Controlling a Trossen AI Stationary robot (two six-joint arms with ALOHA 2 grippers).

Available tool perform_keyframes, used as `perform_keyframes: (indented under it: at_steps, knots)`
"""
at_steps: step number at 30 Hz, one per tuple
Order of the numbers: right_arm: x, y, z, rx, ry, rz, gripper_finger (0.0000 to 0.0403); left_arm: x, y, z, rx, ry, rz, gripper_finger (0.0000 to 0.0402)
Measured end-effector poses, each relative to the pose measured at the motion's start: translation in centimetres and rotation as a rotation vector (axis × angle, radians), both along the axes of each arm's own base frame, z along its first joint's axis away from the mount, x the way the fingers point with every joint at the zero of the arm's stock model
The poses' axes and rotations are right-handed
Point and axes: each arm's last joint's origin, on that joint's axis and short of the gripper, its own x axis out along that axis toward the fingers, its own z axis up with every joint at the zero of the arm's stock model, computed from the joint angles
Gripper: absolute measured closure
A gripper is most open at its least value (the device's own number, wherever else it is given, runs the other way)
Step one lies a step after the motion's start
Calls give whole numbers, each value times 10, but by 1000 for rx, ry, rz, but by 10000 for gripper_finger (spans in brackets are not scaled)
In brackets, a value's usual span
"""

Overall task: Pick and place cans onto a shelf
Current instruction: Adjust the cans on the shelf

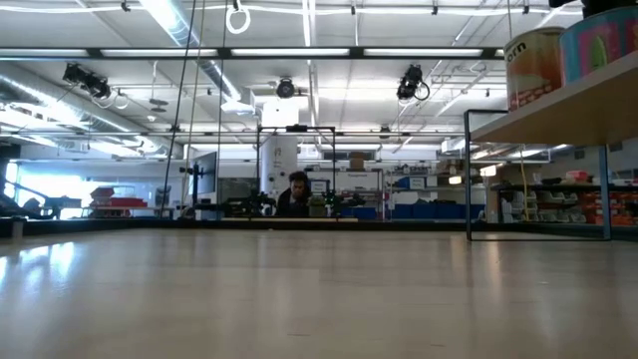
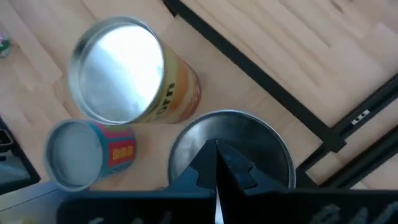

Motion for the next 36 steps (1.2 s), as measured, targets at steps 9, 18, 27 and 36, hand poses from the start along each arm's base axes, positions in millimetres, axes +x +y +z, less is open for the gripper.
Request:
perform_keyframes:
  at_steps: [9, 18, 27, 36]
  knots:
    - [39, 6, 35, 14, -283, 161, 401, 0, 0, 0, 1, 0, 0, 257]
    - [84, 47, 9, 220, -7, 489, 402, 0, 0, 0, 9, 0, 0, 257]
    - [97, 72, -7, 18, 131, 474, 402, 0, 0, 0, 53, -3, 1, 257]
    - [114, 81, -29, 52, 254, 383, 403, 0, 0, 0, 52, -3, 1, 257]
